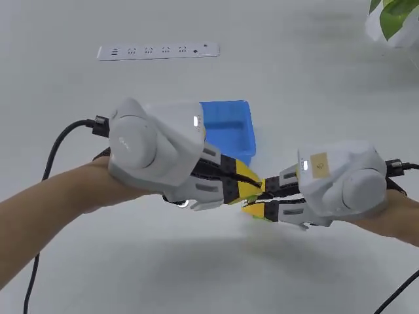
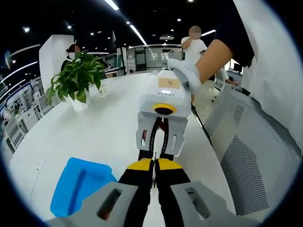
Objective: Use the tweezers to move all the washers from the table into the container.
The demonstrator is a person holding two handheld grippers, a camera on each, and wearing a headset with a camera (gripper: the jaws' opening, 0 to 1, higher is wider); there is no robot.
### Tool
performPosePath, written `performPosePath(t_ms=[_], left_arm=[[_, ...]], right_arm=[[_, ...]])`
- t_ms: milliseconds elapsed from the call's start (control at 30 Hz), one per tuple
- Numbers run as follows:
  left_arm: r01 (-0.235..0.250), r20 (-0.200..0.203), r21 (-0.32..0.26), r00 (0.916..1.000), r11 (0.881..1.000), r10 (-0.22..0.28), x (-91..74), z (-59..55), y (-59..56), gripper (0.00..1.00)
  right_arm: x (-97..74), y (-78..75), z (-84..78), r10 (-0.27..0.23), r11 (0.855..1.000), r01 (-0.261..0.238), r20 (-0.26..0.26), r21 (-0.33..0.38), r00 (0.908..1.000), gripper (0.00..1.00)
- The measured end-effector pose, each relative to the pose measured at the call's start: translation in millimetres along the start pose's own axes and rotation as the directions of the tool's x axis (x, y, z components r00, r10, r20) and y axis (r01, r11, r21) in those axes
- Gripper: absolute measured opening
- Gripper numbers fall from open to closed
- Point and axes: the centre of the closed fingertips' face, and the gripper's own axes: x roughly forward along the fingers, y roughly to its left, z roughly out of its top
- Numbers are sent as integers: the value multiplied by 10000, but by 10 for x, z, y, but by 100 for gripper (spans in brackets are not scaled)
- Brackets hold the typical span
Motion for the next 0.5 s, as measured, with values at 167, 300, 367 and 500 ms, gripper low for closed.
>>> performPosePath(t_ms=[167, 300, 367, 500], left_arm=[[89, -199, -109, 9998, 9999, -91, -8, -40, -48, 15], [-144, -241, -19, 9996, 9999, 143, -78, -45, -55, 22], [-369, -229, -89, 9991, 9993, 366, -125, -56, -33, 24], [-1114, 80, -509, 9937, 9925, 1120, -313, -68, 6, 37]], right_arm=[[5, 6, 16, -107, 9999, 107, 11, 43, 9999, 9], [10, 22, 47, -76, 10000, 76, 13, 7, 10000, 9], [5, 31, 92, -56, 10000, 56, 53, -1, 10000, 9], [-14, 42, 199, -34, 10000, 33, 196, 58, 9998, 9]])
